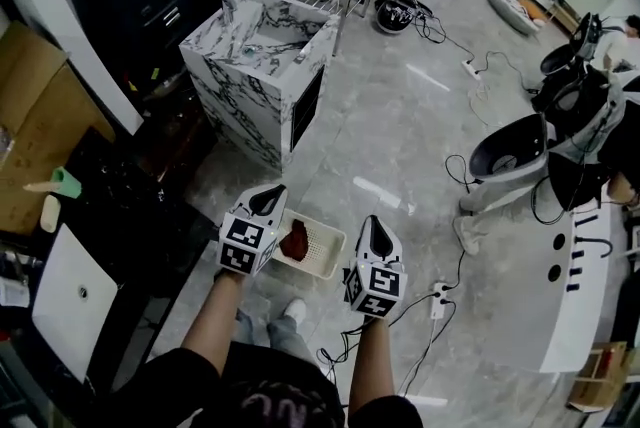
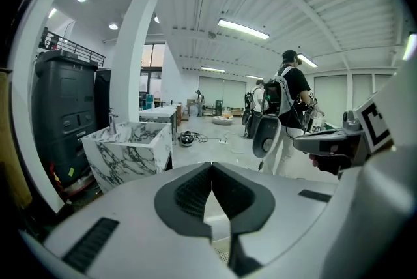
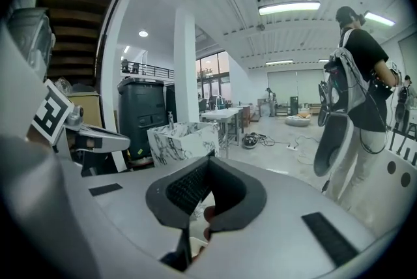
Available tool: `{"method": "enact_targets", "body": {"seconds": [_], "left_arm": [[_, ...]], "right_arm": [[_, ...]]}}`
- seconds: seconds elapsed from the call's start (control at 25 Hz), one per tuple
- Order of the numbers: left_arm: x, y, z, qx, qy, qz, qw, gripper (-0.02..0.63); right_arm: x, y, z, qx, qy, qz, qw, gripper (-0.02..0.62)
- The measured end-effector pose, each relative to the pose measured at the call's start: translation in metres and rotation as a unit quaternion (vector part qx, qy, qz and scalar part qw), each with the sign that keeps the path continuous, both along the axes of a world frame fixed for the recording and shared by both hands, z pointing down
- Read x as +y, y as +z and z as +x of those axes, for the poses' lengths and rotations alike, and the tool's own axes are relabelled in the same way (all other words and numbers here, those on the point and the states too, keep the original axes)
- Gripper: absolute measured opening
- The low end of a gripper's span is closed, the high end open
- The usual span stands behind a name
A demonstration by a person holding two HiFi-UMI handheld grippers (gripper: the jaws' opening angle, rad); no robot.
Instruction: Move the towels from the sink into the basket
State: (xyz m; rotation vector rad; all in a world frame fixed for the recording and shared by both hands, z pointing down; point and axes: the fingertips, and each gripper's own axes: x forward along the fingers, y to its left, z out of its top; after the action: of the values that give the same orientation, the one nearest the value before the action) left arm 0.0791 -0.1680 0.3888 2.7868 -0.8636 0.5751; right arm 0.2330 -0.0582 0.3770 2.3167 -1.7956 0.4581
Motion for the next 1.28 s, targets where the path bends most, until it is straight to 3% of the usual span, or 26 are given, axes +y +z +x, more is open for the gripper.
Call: {"method": "enact_targets", "body": {"seconds": [0.16, 0.32, 0.56, 0.72, 0.96, 1.28], "left_arm": [[-0.011, -0.015, -0.035, 0.004, -0.036, 0.014, 0.9993, 0.017], [-0.024, -0.023, -0.094, 0.003, -0.094, 0.021, 0.9953, 0.017], [-0.036, -0.043, -0.206, -0.003, -0.199, 0.043, 0.9790, 0.017], [-0.028, -0.052, -0.294, -0.006, -0.281, 0.048, 0.9586, 0.017], [0.005, -0.061, -0.426, -0.009, -0.398, 0.054, 0.9159, 0.017], [0.068, -0.077, -0.554, -0.013, -0.506, 0.062, 0.8601, 0.017]], "right_arm": [[-0.026, -0.013, -0.029, 0.004, -0.041, 0.012, 0.999, 0.014], [-0.058, -0.024, -0.081, 0.002, -0.104, 0.021, 0.994, 0.014], [-0.104, -0.040, -0.182, -0.003, -0.213, 0.030, 0.977, 0.014], [-0.123, -0.050, -0.265, -0.004, -0.293, 0.036, 0.955, 0.014], [-0.132, -0.059, -0.386, 0.006, -0.401, 0.053, 0.914, 0.014], [-0.117, -0.080, -0.512, 0.007, -0.497, 0.071, 0.865, 0.014]]}}
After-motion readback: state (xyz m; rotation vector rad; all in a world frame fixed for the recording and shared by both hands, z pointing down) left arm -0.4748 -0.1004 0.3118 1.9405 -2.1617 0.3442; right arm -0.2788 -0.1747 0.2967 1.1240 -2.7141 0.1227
